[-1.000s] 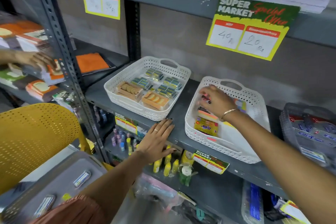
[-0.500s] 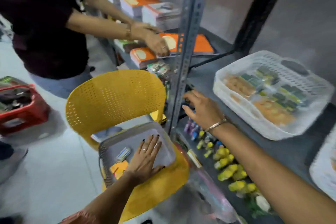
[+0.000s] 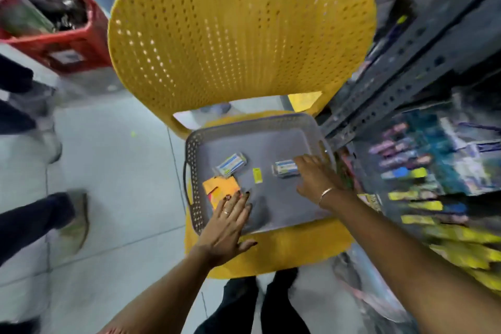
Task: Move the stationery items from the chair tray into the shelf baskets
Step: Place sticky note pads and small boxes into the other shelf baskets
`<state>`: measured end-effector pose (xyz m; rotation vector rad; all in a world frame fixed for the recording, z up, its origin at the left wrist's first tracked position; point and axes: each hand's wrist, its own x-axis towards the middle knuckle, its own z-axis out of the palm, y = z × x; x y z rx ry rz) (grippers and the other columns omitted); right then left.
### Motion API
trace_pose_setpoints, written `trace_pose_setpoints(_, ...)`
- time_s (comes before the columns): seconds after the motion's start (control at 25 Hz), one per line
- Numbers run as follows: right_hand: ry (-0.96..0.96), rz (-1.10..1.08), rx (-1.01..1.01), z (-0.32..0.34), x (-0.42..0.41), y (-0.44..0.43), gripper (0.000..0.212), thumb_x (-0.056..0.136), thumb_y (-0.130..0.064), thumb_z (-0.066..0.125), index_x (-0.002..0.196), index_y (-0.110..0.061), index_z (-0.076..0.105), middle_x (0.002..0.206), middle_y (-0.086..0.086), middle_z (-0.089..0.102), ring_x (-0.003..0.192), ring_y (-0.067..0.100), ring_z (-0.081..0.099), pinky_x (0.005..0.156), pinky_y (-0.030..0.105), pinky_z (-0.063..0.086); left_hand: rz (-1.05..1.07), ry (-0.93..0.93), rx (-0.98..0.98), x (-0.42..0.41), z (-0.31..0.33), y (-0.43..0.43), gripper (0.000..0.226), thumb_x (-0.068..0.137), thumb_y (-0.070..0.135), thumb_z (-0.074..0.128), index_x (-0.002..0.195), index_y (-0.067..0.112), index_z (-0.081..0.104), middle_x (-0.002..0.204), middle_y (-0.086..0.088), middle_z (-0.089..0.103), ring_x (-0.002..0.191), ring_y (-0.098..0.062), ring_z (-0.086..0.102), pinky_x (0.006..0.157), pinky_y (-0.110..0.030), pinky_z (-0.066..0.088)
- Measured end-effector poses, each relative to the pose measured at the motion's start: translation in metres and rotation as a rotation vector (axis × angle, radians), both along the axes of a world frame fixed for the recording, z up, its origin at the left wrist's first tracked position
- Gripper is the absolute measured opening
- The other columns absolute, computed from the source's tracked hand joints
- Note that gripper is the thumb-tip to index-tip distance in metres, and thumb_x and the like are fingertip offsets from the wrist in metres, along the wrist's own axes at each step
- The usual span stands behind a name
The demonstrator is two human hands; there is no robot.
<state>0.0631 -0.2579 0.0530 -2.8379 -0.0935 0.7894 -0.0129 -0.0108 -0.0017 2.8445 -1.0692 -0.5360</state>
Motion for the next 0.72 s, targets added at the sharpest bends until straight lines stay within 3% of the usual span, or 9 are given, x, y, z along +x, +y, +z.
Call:
trace_pose_setpoints(0.16,-0.036,0.06,-0.037,-0.053,0.011,-0.001,0.075,0.069,-0.008,0.071,0.135,-0.005,0.035,0.138,0.019,0.043,0.127,0.035,0.039,0.106,0.045,0.038,0.057,-0.004,-0.046,-0.009,-0.016,0.006,0.081,0.084,0.065,0.035,0.135,0.002,0.044,0.146,-0.015,0.035,0.136,-0.032,0.026,0.105,-0.053,0.029)
trace_pose_setpoints(0.24,-0.063,0.096,-0.068,-0.065,0.015,-0.001,0.071,0.07,-0.006,0.068,0.134,-0.003,0.037,0.134,0.021,0.047,0.123,0.038,0.042,0.102,0.046,0.04,0.072,-0.006,-0.057,-0.009,-0.016,0.006,0.081,0.084,0.064,0.034,0.135,0.002,0.044,0.146,-0.014,0.029,0.135,-0.033,0.027,0.103,-0.054,0.03)
trace_pose_setpoints(0.32,-0.128,0.128,-0.095,-0.07,0.019,0.0,0.06,0.068,-0.001,0.068,0.125,-0.001,0.048,0.119,0.024,0.057,0.11,0.04,0.052,0.088,0.045,0.047,0.078,0.0,-0.063,-0.008,-0.015,0.005,0.081,0.085,0.063,0.033,0.136,0.001,0.042,0.147,-0.015,0.02,0.136,-0.033,0.02,0.105,-0.053,0.024)
trace_pose_setpoints(0.4,-0.166,0.171,-0.13,-0.073,0.021,0.002,0.053,0.052,0.004,0.077,0.102,0.002,0.061,0.091,0.026,0.065,0.085,0.041,0.063,0.064,0.041,0.055,0.087,0.03,-0.052,-0.008,-0.016,0.005,0.082,0.086,0.064,0.03,0.139,0.002,0.038,0.15,-0.016,0.015,0.139,-0.033,0.013,0.109,-0.051,0.014)
trace_pose_setpoints(0.48,-0.201,0.183,-0.11,-0.072,0.023,0.003,0.05,0.04,0.008,0.08,0.086,0.003,0.063,0.076,0.025,0.065,0.07,0.04,0.065,0.051,0.036,0.054,0.101,0.047,-0.036,-0.009,-0.016,0.006,0.082,0.086,0.065,0.027,0.139,0.003,0.038,0.152,-0.016,0.016,0.14,-0.033,0.01,0.11,-0.049,0.009)
trace_pose_setpoints(0.56,-0.161,0.156,-0.047,-0.069,0.024,0.005,0.046,0.049,0.011,0.077,0.092,0.005,0.061,0.087,0.028,0.064,0.082,0.041,0.063,0.06,0.039,0.055,0.101,0.036,-0.033,-0.011,-0.018,0.005,0.081,0.087,0.065,0.027,0.137,0.003,0.041,0.152,-0.017,0.019,0.14,-0.033,0.012,0.11,-0.05,0.009)
trace_pose_setpoints(0.64,-0.133,0.105,0.012,-0.064,0.027,0.005,0.042,0.068,0.007,0.066,0.108,0.006,0.054,0.11,0.029,0.058,0.104,0.041,0.054,0.083,0.045,0.048,0.101,0.025,-0.037,-0.011,-0.018,0.006,0.08,0.088,0.066,0.028,0.135,0.003,0.043,0.151,-0.018,0.023,0.14,-0.033,0.013,0.109,-0.05,0.009)
trace_pose_setpoints(0.72,-0.126,0.057,0.02,-0.058,0.027,0.004,0.042,0.076,0.001,0.063,0.116,0.004,0.05,0.12,0.026,0.053,0.113,0.039,0.047,0.09,0.045,0.042,0.1,0.02,-0.041,-0.009,-0.018,0.006,0.081,0.088,0.067,0.028,0.137,0.004,0.042,0.15,-0.017,0.025,0.139,-0.032,0.013,0.109,-0.05,0.009)
